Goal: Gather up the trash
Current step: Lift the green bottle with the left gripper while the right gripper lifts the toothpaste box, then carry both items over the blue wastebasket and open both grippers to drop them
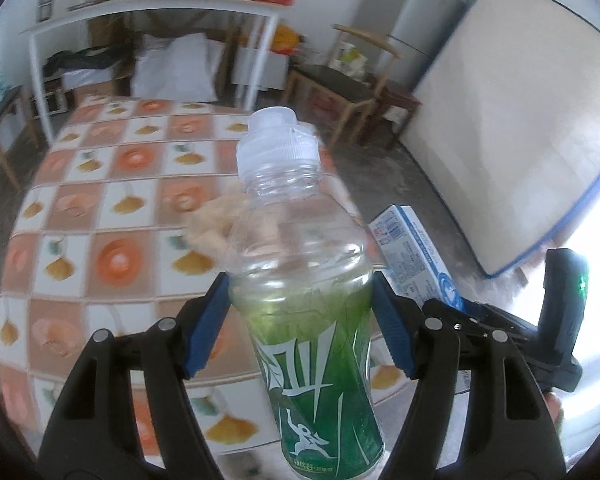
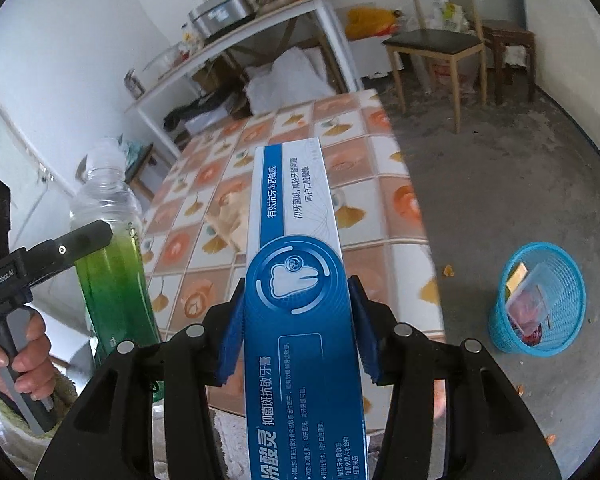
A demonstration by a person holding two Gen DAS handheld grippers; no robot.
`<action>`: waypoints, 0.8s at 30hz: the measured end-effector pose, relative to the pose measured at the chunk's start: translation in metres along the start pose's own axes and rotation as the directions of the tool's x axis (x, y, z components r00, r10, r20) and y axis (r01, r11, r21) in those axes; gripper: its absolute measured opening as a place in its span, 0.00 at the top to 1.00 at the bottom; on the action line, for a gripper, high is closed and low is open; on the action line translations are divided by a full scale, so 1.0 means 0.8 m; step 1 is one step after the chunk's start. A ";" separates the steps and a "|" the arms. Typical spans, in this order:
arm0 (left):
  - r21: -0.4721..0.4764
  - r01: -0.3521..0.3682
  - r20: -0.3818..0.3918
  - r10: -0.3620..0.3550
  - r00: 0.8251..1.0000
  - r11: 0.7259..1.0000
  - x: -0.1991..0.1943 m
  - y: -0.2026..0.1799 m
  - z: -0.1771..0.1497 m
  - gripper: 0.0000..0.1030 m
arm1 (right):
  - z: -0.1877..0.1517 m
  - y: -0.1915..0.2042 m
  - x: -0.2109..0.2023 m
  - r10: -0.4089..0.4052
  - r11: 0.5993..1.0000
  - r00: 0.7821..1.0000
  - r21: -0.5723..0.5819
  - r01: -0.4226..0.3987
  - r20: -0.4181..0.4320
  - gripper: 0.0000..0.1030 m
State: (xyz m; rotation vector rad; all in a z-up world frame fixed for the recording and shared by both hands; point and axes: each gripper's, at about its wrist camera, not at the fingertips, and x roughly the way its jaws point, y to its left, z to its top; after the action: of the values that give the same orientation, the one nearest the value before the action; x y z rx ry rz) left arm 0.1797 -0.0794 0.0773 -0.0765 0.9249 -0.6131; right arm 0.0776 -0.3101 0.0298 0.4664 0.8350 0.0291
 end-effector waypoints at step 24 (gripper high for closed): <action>0.187 0.312 -0.446 -0.202 0.872 0.931 0.294 -0.291 0.023 0.35 | -0.093 -0.342 -0.064 -0.205 0.754 0.978 0.642 0.141 0.026 0.54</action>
State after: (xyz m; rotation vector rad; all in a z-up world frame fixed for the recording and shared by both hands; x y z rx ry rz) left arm 0.1914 -0.3994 -0.0081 0.1728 1.2577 -1.0231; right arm -0.0529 -0.5376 -0.0886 1.0254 0.7779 -0.4671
